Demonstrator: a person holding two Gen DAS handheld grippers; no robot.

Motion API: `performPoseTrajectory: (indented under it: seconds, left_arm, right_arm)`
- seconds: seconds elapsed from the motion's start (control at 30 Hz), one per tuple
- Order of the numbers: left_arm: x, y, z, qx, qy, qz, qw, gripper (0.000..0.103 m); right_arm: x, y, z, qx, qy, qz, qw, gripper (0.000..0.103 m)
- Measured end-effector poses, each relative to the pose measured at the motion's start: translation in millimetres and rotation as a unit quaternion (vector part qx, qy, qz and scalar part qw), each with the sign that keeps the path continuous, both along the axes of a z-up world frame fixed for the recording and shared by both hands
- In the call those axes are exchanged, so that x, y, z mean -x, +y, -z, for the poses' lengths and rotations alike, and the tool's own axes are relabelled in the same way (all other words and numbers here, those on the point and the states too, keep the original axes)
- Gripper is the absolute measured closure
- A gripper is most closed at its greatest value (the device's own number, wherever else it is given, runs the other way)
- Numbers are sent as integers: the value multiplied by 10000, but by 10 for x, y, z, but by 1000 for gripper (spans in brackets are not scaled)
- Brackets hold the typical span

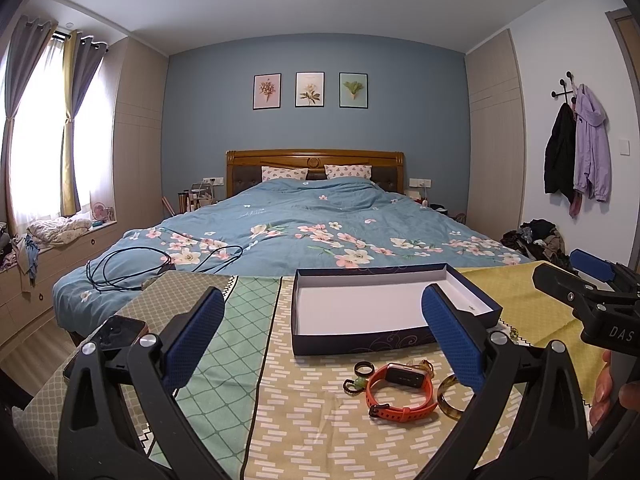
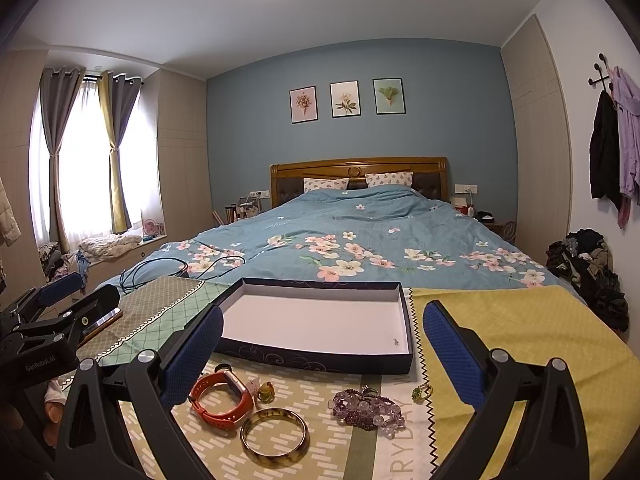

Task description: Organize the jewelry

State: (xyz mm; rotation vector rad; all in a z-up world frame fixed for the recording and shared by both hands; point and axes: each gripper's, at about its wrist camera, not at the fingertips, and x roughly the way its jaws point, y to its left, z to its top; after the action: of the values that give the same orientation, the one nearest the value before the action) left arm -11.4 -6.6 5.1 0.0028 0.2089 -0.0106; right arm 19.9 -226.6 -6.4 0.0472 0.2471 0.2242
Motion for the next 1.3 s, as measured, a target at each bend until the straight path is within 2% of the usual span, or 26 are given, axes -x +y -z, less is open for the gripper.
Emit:
performPoseTrajectory:
  seconds: [0.93, 1.1, 1.3]
  left_arm:
    - [8, -5, 36, 3, 61, 37, 10000, 6]
    - [-48, -50, 68, -4, 295, 293, 9991, 6]
    - [-260, -189, 227, 31, 1076, 962, 9895, 6]
  right_arm:
    - [-28, -46, -8, -30, 60, 4, 10000, 6]
    - [-104, -137, 33, 37, 308, 117, 9994, 6]
    - [-298, -334, 149, 206, 944, 257, 9950, 6]
